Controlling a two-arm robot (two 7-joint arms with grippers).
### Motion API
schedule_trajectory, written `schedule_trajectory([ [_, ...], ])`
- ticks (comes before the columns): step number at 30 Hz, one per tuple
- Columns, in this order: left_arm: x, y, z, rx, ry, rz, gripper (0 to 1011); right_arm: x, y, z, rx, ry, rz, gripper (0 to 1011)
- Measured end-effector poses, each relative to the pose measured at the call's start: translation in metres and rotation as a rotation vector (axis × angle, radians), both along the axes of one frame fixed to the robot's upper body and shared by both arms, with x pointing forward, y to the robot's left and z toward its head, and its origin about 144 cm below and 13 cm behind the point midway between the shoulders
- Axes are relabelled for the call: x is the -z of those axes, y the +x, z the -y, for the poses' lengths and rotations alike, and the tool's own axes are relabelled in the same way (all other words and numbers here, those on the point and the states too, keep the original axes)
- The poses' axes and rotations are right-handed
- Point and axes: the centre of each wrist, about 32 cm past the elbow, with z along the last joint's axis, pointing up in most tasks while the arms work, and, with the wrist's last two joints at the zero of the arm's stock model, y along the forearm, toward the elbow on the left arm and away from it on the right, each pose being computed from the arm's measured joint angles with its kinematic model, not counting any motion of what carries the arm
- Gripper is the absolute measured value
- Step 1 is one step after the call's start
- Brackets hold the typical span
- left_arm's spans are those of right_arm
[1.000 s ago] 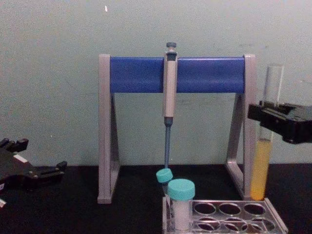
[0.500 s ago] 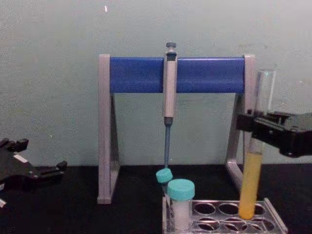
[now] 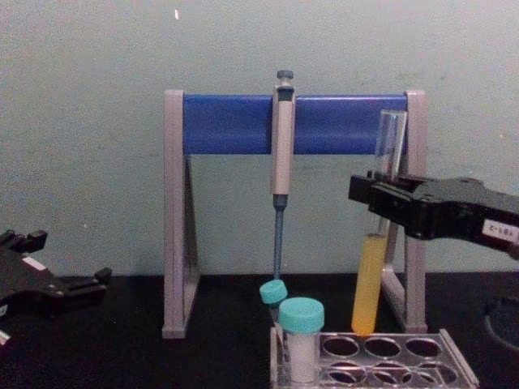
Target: Pick up the test tube from the test tube rack, shake it, then place it back into the test tube rack.
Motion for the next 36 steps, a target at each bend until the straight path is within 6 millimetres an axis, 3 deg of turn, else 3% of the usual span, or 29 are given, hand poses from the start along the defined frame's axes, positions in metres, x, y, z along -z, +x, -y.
schedule_trajectory([
  [14, 0.000, 0.000, 0.000, 0.000, 0.000, 0.000, 1010, 0.001, 0.012, 0.000, 0.094, -0.018, 0.034, 232],
  [36, 0.000, 0.000, 0.000, 0.000, 0.000, 0.000, 1010, -0.002, -0.001, 0.013, 0.160, -0.053, 0.037, 232],
])
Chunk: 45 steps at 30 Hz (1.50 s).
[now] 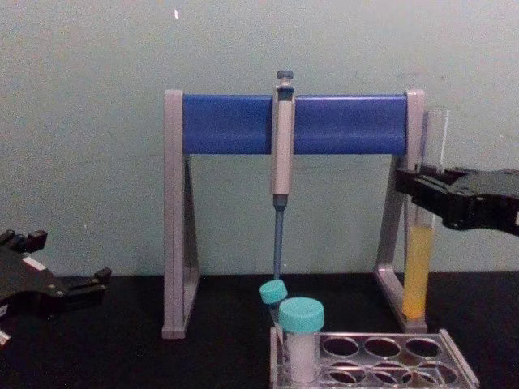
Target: Pick up the test tube from the test tube rack, shake it, then place it back into the test tube rack.
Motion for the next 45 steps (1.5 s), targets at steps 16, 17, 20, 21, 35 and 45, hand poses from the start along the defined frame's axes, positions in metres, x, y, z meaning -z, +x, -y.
schedule_trajectory([
  [16, 0.000, 0.000, 0.000, 0.000, 0.000, 0.000, 1010, -0.005, -0.029, 0.007, -0.099, 0.001, -0.030, 232],
  [17, 0.000, 0.000, 0.000, 0.000, 0.000, 0.000, 1010, -0.005, -0.029, 0.007, -0.106, 0.001, -0.032, 232],
  [20, 0.000, 0.000, 0.000, 0.000, 0.000, 0.000, 1010, -0.004, -0.031, 0.003, -0.132, 0.000, -0.040, 232],
  [21, 0.000, 0.000, 0.000, 0.000, 0.000, 0.000, 1010, -0.004, -0.030, 0.002, -0.139, 0.000, -0.041, 232],
  [35, 0.000, 0.000, 0.000, 0.000, 0.000, 0.000, 1009, -0.004, -0.011, -0.018, -0.191, 0.006, -0.040, 232],
  [45, 0.000, 0.000, 0.000, 0.000, 0.000, 0.000, 1010, -0.006, 0.013, -0.022, -0.136, 0.002, -0.008, 232],
])
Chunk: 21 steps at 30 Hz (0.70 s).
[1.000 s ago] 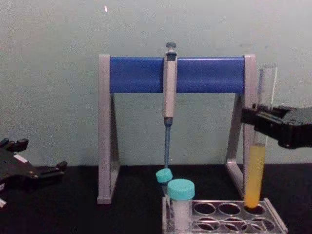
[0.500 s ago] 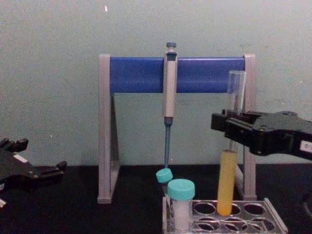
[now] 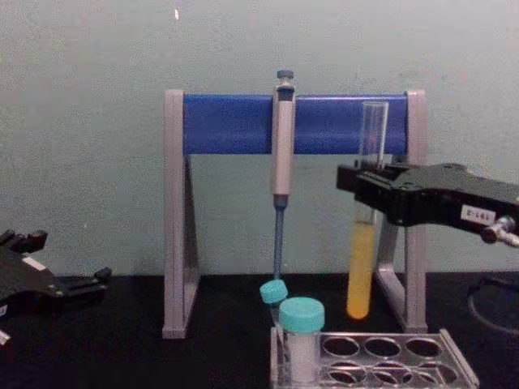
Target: Pick up the test tube from the test tube rack, shake it, then place it back into the test tube rack.
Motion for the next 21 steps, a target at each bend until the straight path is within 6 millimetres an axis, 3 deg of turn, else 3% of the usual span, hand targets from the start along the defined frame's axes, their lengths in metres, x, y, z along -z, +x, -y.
schedule_trajectory([
  [21, 0.000, 0.000, 0.000, 0.000, 0.000, 0.000, 1010, 0.000, 0.001, 0.015, 0.075, -0.001, 0.004, 232],
])
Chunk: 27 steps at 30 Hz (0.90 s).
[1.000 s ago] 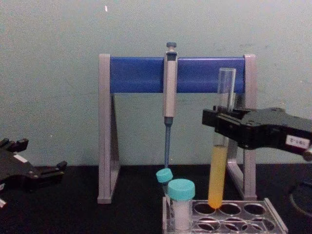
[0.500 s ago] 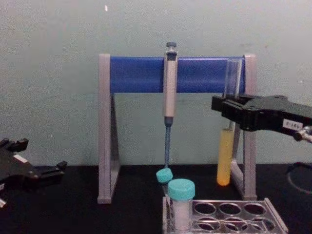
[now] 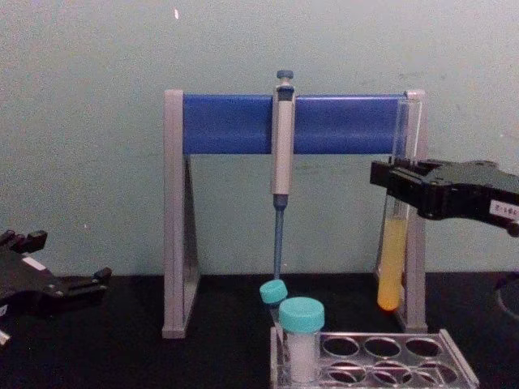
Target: Pick up the test tube from the test tube rack, shake it, then place it back into the test tube rack.
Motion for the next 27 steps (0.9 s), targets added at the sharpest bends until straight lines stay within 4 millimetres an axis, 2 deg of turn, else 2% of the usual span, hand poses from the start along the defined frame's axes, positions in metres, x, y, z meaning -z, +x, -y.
schedule_trajectory([
  [15, 0.000, 0.000, 0.000, 0.000, 0.000, 0.000, 1010, -0.002, -0.007, 0.008, 0.022, -0.007, 0.008, 232],
  [27, 0.000, 0.000, 0.000, 0.000, 0.000, 0.000, 1010, 0.001, -0.028, 0.023, 0.004, -0.017, -0.006, 232],
])
